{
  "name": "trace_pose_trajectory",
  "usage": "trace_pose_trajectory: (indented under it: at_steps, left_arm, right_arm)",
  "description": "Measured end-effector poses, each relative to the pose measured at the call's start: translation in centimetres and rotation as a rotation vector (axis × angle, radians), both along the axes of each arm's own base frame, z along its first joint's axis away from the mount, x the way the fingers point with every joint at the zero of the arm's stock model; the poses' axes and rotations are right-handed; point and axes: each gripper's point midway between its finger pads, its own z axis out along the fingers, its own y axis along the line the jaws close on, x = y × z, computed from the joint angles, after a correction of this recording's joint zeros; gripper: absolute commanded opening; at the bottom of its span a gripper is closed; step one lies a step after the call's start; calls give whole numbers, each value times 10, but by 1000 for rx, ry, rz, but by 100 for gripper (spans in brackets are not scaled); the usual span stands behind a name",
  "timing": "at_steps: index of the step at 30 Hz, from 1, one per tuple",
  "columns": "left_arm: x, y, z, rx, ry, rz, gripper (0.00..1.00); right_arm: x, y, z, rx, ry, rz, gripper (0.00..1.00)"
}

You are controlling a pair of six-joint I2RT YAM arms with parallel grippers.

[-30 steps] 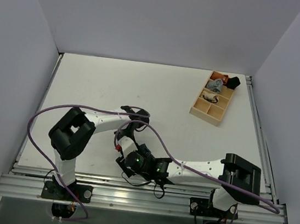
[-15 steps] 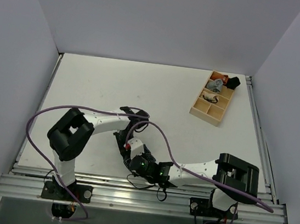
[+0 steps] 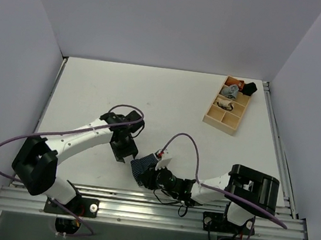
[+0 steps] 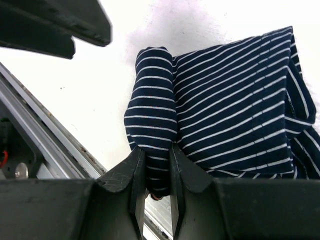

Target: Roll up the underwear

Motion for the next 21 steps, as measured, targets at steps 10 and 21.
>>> trace_pose_trajectory:
  at_steps: [10, 21]
  left_arm:
    - [-9, -2, -22, -79, -37, -42, 54]
    - [-7, -21, -38, -179, -74, -96, 56]
  right_arm:
    - [0, 1, -1, 104, 50, -39, 0]
    - [3, 5, -1, 160, 79, -41, 0]
